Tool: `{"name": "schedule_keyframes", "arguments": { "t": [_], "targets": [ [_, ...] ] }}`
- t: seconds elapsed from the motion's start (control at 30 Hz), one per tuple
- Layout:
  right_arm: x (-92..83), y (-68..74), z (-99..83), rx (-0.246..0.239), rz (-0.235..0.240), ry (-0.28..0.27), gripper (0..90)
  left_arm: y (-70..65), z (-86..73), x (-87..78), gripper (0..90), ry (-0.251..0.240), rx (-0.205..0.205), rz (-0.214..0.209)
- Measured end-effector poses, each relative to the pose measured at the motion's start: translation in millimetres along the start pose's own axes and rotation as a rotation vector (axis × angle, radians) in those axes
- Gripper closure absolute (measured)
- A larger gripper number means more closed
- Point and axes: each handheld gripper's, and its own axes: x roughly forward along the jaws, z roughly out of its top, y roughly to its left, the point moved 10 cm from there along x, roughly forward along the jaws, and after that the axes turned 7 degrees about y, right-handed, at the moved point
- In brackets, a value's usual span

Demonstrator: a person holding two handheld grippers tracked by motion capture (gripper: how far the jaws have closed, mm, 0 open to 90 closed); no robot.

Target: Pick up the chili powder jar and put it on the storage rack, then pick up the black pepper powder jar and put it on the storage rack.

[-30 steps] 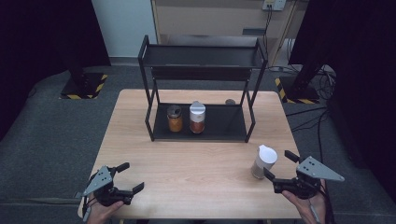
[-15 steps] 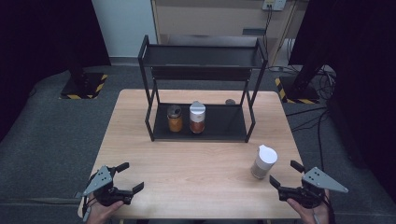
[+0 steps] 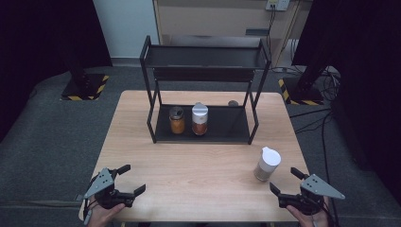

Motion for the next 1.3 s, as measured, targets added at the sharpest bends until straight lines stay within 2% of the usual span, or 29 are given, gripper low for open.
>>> {"name": "schedule_keyframes", "arguments": {
  "t": [0.37, 0.57, 1.3],
  "targets": [
    [0.3, -1.3, -5.6, -0.002, -0.016, 0.001, 5.4, -0.7, 0.5, -0.6, 1.1, 0.003, 0.006, 0.000],
    [0.7, -1.2, -7.1, -0.007, -0.004, 0.000, 5.4, -0.8, 0.6, -0.8, 1.1, 0.004, 0.008, 0.001],
    [-0.3, -1.5, -7.7, -0.005, -0.015, -0.002, 5.3, -1.5, 1.1, -0.2, 1.1, 0.007, 0.013, -0.004]
  ]
}}
